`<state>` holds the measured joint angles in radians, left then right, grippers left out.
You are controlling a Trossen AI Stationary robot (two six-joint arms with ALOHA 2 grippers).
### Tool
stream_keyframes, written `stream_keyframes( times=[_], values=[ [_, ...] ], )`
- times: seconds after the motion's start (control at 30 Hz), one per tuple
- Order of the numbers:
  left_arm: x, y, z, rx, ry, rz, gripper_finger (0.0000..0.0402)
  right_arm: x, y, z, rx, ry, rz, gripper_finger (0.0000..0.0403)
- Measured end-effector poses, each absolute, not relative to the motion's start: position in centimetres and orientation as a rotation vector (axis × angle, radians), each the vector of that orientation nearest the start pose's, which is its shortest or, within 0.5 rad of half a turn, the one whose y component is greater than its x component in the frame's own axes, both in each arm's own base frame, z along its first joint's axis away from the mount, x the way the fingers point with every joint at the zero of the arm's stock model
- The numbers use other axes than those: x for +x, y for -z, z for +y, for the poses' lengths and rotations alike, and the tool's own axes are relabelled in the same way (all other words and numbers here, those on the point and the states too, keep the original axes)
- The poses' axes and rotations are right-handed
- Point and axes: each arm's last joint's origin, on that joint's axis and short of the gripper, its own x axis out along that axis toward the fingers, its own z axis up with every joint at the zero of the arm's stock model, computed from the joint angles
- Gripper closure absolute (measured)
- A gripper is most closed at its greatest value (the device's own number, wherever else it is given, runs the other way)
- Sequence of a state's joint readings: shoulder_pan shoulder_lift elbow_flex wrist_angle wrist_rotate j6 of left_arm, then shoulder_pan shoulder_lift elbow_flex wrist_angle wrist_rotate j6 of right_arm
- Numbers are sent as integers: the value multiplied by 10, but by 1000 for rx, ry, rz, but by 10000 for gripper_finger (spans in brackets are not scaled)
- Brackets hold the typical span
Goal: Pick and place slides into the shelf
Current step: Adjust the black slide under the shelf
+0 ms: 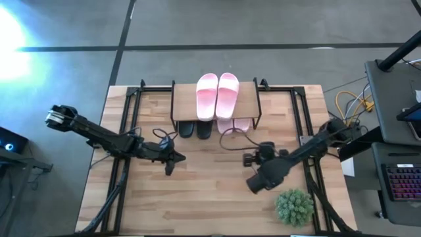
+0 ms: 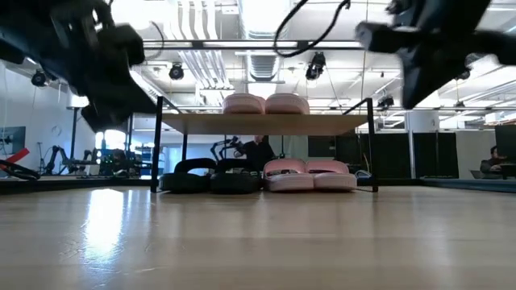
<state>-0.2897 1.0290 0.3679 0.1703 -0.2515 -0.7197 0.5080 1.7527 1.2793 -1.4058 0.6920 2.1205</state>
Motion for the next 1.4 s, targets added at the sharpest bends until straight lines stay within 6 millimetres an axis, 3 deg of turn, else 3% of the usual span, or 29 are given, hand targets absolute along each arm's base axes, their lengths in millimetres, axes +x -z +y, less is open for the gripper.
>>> stream_keyframes(
  times=[0.13, 0.4, 0.83, 1.2, 1.4],
  values=[
    [201, -164, -44, -559, -190, 541, 402, 248, -227, 128, 690, 1369, 606, 394],
    [222, -140, -29, -447, -251, 600, 402, 253, -230, 136, 716, 1328, 606, 394],
    [274, -140, -14, -249, -296, 626, 402, 257, -230, 139, 697, 1267, 637, 394],
    [326, -132, -9, 79, -340, 756, 402, 257, -230, 139, 687, 1263, 643, 394],
    [339, -127, 1, 101, -392, 810, 402, 257, -230, 139, 687, 1263, 644, 394]
  ],
)
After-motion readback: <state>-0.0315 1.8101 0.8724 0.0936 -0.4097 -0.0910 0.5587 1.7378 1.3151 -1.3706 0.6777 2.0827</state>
